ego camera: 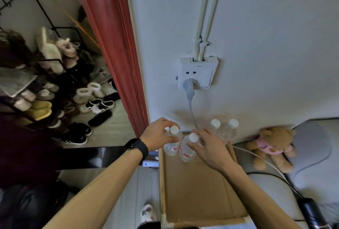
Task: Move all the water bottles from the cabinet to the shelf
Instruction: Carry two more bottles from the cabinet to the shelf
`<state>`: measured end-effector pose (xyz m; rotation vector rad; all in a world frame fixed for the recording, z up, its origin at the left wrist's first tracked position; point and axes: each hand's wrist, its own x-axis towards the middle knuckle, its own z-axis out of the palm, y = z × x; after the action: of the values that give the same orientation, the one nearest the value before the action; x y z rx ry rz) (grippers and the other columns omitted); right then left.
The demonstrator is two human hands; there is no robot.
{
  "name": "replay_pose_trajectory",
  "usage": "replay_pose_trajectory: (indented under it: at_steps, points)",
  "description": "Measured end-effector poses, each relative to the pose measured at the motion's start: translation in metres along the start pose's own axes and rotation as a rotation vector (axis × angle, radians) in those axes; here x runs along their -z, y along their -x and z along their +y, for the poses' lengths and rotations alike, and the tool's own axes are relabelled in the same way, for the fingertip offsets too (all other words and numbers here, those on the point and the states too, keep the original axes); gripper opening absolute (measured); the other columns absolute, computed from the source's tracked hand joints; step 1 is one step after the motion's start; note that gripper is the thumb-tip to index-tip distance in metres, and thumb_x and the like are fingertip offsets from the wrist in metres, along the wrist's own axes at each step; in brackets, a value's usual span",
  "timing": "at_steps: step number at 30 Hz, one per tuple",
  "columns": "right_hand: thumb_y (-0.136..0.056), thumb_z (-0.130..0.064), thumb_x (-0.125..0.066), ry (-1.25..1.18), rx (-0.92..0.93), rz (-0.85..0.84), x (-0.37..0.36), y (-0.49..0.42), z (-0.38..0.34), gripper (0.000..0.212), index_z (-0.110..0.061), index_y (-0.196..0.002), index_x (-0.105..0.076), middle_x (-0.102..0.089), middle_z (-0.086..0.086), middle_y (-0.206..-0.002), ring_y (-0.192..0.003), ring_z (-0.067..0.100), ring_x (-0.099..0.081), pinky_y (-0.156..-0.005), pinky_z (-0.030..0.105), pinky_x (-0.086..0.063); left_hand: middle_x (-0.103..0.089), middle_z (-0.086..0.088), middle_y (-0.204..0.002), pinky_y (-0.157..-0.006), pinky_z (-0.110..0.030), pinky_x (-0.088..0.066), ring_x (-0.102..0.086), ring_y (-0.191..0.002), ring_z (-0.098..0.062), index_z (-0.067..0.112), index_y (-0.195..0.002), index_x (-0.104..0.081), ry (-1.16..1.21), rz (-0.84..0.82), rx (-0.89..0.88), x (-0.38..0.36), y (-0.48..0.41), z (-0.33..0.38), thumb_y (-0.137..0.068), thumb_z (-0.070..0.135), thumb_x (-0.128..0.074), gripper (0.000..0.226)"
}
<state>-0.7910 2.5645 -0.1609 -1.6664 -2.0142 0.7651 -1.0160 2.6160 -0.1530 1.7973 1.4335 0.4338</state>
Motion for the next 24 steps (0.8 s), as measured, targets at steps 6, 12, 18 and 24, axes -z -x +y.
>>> replay_pose_trajectory:
  at_steps: [6, 12, 18, 24]
  points:
    - [-0.093, -0.045, -0.057, 0.035, 0.066, -0.045, 0.003, -0.015, 0.002, 0.024, -0.039, -0.116, -0.055, -0.053, -0.012, -0.117, -0.100, 0.008, -0.053, -0.081, 0.022, -0.037, -0.060, 0.013, -0.112, -0.092, -0.024, -0.049, -0.061, -0.103, -0.007, 0.044, -0.100, -0.068, 0.063, 0.012, 0.026, 0.003, -0.007, 0.001, -0.073, 0.022, -0.083, 0.038]
    - [-0.090, -0.044, -0.063, 0.037, -0.007, 0.005, -0.005, -0.009, 0.004, 0.046, -0.027, -0.131, -0.052, -0.054, -0.004, -0.130, -0.113, 0.017, -0.054, -0.084, 0.024, -0.034, -0.055, 0.008, -0.125, -0.096, -0.026, -0.044, -0.054, -0.115, -0.008, 0.033, -0.129, -0.056, 0.131, 0.138, 0.125, -0.021, 0.009, -0.003, -0.076, 0.028, -0.081, 0.058]
    - [-0.083, -0.050, -0.068, 0.018, -0.064, 0.054, -0.021, 0.008, 0.006, 0.060, -0.029, -0.134, -0.042, -0.054, -0.003, -0.129, -0.111, 0.017, -0.053, -0.082, 0.023, -0.036, -0.042, 0.005, -0.135, -0.102, -0.032, -0.042, -0.046, -0.121, -0.012, 0.035, -0.142, -0.039, 0.172, 0.223, 0.206, -0.044, 0.023, -0.008, -0.075, 0.035, -0.080, 0.079]
    - [-0.071, -0.064, -0.070, 0.135, -0.139, 0.115, -0.029, 0.006, 0.006, 0.070, -0.025, -0.126, -0.048, -0.053, 0.001, -0.121, -0.105, 0.023, -0.054, -0.082, 0.031, -0.046, -0.039, 0.004, -0.134, -0.096, -0.041, -0.049, -0.048, -0.121, -0.020, 0.038, -0.139, -0.039, 0.014, 0.266, 0.267, -0.049, 0.018, -0.002, -0.075, 0.050, -0.075, 0.074]
